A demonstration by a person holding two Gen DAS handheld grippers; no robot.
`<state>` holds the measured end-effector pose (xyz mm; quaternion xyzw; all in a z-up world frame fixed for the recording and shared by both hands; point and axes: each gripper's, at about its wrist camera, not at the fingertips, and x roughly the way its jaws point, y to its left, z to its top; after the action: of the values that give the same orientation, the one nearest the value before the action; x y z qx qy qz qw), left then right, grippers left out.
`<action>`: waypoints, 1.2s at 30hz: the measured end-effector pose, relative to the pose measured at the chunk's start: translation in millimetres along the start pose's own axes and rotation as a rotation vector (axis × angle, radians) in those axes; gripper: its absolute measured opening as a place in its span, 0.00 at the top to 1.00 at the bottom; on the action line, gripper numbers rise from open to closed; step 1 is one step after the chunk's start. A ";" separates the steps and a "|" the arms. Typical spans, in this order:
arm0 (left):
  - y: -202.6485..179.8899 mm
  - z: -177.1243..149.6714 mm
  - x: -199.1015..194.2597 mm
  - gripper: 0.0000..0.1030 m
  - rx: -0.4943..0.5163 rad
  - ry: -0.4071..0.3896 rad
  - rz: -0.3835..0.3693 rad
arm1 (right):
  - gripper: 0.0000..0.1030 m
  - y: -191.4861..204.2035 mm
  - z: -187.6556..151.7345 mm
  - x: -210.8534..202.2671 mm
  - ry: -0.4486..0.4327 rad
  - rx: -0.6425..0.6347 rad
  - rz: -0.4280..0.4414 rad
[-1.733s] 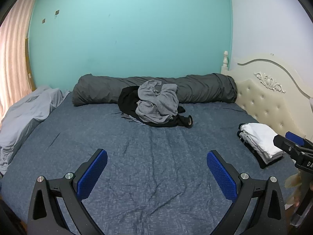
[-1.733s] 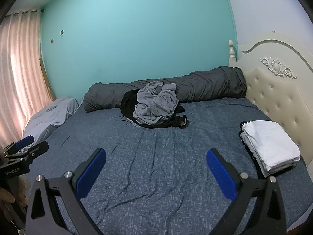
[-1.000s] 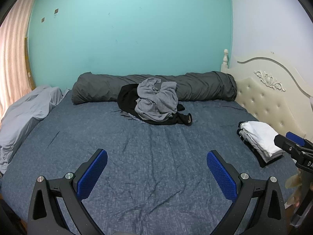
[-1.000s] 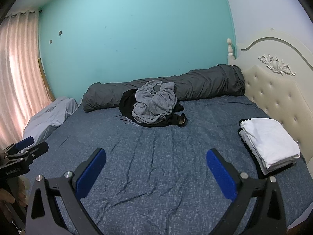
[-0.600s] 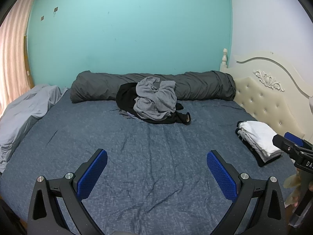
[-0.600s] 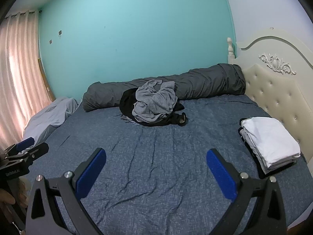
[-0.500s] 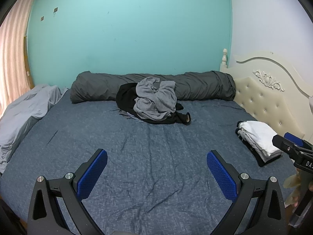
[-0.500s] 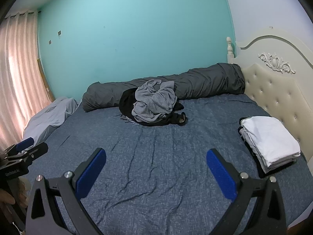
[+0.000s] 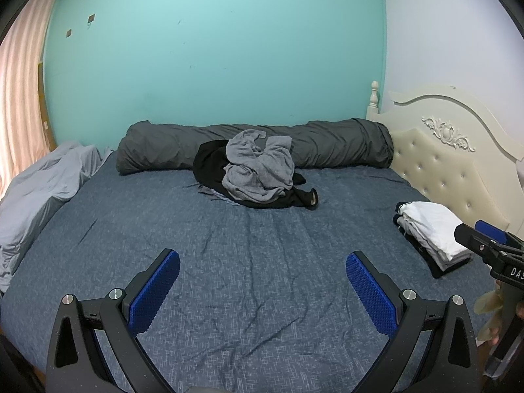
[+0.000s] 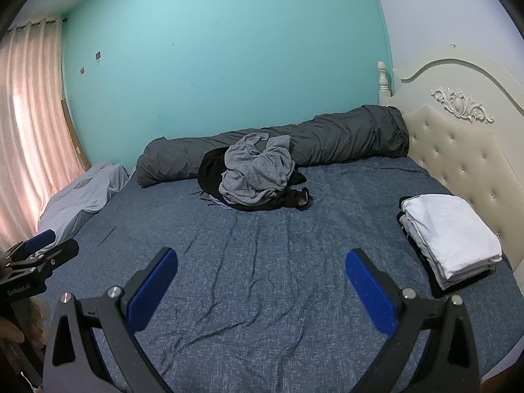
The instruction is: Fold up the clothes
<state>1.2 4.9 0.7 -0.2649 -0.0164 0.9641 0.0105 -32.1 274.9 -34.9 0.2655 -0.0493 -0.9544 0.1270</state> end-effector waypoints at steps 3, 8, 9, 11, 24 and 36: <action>0.1 1.4 1.0 0.00 -0.001 0.002 -0.003 | 0.00 -0.6 -0.3 0.7 0.003 -0.002 0.001; -0.5 4.3 4.8 0.00 0.000 0.006 -0.004 | 0.00 -2.7 0.1 3.2 0.006 -0.002 -0.001; -0.5 4.4 5.5 0.00 0.000 0.005 -0.004 | 0.00 -3.4 -0.2 4.0 0.007 -0.002 -0.001; -0.3 4.0 7.4 0.00 0.001 0.006 -0.006 | 0.00 -4.8 -0.2 5.8 0.009 -0.001 -0.003; 14.5 -0.8 35.3 0.00 -0.033 0.023 -0.009 | 0.00 -4.8 -4.6 28.7 0.034 0.007 -0.005; 69.4 -22.7 129.7 0.00 -0.153 0.061 0.086 | 0.00 -10.7 -10.7 136.7 0.123 0.091 0.043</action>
<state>-99.4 -60.0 -87.6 -0.2948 -0.0784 0.9510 -0.0508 -141.8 248.2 -113.4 0.3281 -0.0905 -0.9301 0.1381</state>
